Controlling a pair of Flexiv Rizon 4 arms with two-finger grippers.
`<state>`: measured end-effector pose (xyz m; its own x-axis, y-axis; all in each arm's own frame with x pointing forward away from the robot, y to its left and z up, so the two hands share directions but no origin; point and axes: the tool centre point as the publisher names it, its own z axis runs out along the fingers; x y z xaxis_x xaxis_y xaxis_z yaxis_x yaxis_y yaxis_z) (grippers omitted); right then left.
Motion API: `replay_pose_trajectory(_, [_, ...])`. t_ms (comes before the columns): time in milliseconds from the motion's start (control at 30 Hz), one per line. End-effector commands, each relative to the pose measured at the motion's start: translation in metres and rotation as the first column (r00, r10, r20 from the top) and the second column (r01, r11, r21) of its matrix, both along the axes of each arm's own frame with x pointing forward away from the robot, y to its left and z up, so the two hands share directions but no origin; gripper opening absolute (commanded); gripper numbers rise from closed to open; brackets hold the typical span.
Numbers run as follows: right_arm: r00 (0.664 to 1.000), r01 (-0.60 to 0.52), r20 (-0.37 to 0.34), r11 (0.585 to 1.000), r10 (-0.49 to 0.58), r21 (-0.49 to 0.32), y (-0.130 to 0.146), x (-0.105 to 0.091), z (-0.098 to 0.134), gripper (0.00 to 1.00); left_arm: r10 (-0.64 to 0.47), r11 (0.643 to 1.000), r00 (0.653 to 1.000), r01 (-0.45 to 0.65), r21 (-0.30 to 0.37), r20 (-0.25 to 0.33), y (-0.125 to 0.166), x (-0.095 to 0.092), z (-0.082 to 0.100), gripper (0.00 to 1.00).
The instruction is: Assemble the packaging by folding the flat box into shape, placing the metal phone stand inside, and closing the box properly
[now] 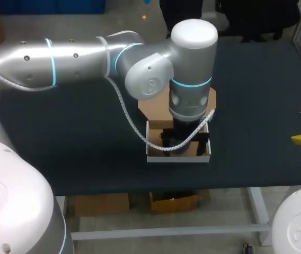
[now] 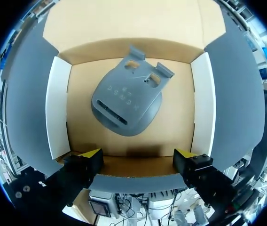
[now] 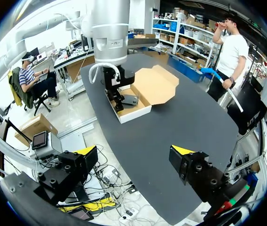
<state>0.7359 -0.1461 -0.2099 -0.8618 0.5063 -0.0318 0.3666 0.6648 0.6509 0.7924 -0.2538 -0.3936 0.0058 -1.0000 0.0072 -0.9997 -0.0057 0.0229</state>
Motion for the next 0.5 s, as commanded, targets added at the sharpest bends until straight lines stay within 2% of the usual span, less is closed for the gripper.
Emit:
replay_pose_trajectory(33, [1.0,-0.002,0.0,1.0,0.002,0.003,-0.0009,-0.0006,0.0009,1.0,0.002,1.0,1.0,-0.002,0.003,0.008,-0.0004,-0.0088,0.0007,1.0])
replay_pose_trajectory(400, [1.0,-0.002,0.0,1.0,0.002,0.003,-0.0009,-0.0006,0.0009,1.0,0.031,0.999,1.0,-0.031,0.019,0.003,-0.0032,-0.016,0.001,1.0])
replay_pose_trajectory(500, [1.0,-0.002,0.0,1.0,0.002,0.003,-0.0009,-0.0006,0.0009,1.0,0.059,0.998,0.998,-0.059,0.023,0.022,-0.0034,-0.0144,-0.0005,1.0])
